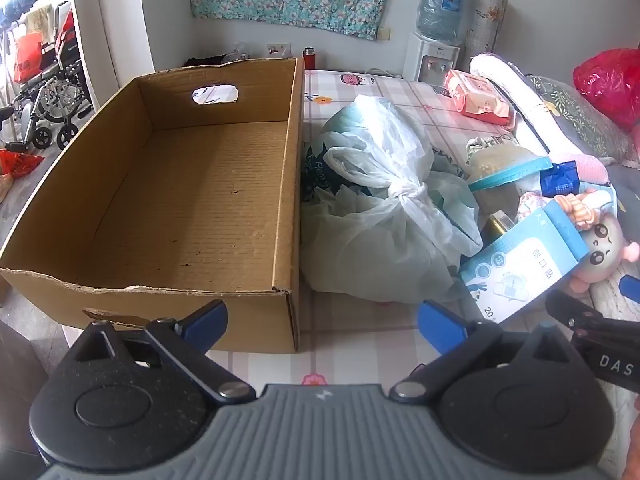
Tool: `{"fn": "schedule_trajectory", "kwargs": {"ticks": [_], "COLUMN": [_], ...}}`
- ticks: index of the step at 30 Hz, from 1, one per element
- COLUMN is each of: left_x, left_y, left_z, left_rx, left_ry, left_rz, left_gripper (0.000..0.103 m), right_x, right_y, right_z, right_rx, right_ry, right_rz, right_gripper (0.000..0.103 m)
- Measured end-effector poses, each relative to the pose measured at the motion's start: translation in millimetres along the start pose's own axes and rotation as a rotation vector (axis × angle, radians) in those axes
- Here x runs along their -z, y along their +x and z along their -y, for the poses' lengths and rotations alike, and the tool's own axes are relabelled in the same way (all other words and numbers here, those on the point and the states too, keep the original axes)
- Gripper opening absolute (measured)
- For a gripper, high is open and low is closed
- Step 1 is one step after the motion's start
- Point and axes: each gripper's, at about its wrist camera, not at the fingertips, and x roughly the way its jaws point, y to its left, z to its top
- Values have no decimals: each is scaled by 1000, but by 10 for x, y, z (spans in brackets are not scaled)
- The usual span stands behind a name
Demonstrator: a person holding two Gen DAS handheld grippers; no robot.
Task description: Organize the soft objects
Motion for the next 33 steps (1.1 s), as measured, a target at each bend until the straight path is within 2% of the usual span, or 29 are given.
{"fn": "schedule_trajectory", "kwargs": {"ticks": [33], "left_x": [5], "left_y": [15], "left_z": [-7], "left_rx": [1], "left_ry": [-3], "left_rz": [17], "left_gripper": [102], "right_x": [-14], "right_y": [0], "right_z": [-34], "right_rx": [0], "right_ry": [-6], "right_rz": [0], "right_gripper": [102]}}
